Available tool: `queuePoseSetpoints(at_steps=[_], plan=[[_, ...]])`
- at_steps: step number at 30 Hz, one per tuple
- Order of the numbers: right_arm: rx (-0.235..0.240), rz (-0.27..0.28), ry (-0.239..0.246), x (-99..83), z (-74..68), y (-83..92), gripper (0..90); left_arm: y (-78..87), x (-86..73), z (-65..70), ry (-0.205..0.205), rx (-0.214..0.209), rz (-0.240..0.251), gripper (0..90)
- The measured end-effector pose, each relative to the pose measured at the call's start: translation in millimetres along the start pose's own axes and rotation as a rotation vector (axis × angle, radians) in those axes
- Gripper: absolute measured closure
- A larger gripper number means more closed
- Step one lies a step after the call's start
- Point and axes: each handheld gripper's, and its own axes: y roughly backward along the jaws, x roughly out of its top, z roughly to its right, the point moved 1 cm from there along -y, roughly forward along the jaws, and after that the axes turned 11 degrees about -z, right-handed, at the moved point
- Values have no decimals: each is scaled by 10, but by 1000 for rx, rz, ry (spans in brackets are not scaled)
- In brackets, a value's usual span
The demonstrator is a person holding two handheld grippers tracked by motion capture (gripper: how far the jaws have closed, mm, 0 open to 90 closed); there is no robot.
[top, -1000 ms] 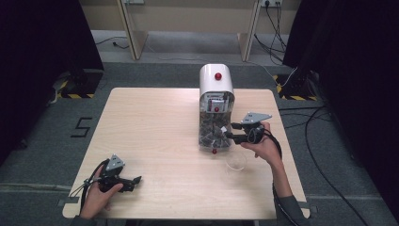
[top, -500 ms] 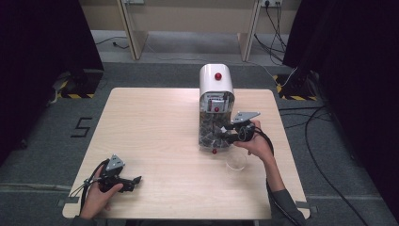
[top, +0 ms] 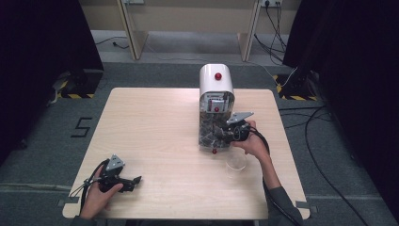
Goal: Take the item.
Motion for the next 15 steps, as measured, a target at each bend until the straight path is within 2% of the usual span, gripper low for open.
queuePoseSetpoints(at_steps=[4, 10, 15], plan=[[2, -2, 5, 1, -1, -40, 553, 0, 0, 0, 0, 0, 0, 0], [3, -1, 9, -7, -4, -59, 706, 0, 0, 0, 0, 0, 0, 0], [-2, 23, 11, -4, 0, 13, 725, 0, 0, 0, 0, 0, 0, 0]])
